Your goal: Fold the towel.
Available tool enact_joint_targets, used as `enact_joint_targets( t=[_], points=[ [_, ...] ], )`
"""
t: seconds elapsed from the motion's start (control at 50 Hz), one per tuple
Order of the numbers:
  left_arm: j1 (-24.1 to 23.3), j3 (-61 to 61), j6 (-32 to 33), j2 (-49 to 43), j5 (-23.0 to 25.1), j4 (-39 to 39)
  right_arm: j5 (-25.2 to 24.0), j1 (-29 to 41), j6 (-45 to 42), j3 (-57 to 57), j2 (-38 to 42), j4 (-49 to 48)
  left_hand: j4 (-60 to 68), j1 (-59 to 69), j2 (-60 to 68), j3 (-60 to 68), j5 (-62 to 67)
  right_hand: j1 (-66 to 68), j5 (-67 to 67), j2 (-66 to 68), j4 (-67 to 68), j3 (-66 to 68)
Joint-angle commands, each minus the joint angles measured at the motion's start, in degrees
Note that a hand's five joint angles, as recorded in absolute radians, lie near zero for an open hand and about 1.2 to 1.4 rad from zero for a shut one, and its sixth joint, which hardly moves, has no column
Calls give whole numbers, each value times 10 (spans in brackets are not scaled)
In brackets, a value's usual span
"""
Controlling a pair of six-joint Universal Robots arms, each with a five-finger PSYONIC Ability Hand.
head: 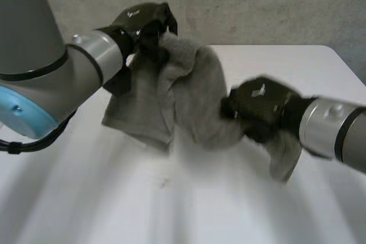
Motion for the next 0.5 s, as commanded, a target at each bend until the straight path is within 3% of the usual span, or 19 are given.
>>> enact_joint_targets(
  t=[0.02, 0.04, 0.08, 0.1, 0.14, 0.2, 0.24, 0.32, 0.4, 0.5],
  points=[
    [66, -25, 34, -64, 51, -42, -47, 66, -40, 25, 73, 24, 100, 140, 103, 102, 130, 84, 55, 86, 42, 52],
    [66, -25, 34, -64, 51, -42, -47, 66, -40, 25, 73, 24, 100, 140, 103, 102, 130, 84, 55, 86, 42, 52],
    [82, -26, 55, -103, 52, -57, -42, 82, -40, 27, 114, 18, -81, -40, -77, -79, -51, -145, -174, -142, -187, -177],
    [82, -26, 55, -103, 52, -57, -42, 83, -40, 27, 114, 18, -82, -42, -79, -80, -52, -146, -175, -144, -188, -178],
    [97, -23, 80, -139, 53, -74, -36, 90, -39, 22, 144, 19, -383, -343, -380, -381, -353, -501, -530, -499, -543, -533],
    [103, -20, 98, -150, 53, -84, -35, 85, -37, 14, 145, 17, -469, -428, -465, -467, -439, -612, -641, -609, -654, -644],
    [109, -20, 131, -157, 51, -98, -35, 85, -31, 11, 139, 15, -574, -534, -571, -572, -545, -616, -645, -614, -658, -648],
    [116, -19, 146, -151, 50, -106, -35, 77, 5, -13, 114, 11, -588, -548, -585, -586, -558, -616, -645, -614, -658, -648],
    [119, -23, 145, -102, 49, -107, -30, 17, 100, -58, 93, -13, -588, -548, -585, -586, -558, -616, -645, -614, -658, -648],
    [118, -46, 132, -38, 47, -106, -29, -5, 193, -102, 98, -50, -585, -545, -582, -583, -555, -609, -638, -606, -651, -641]
  ],
)
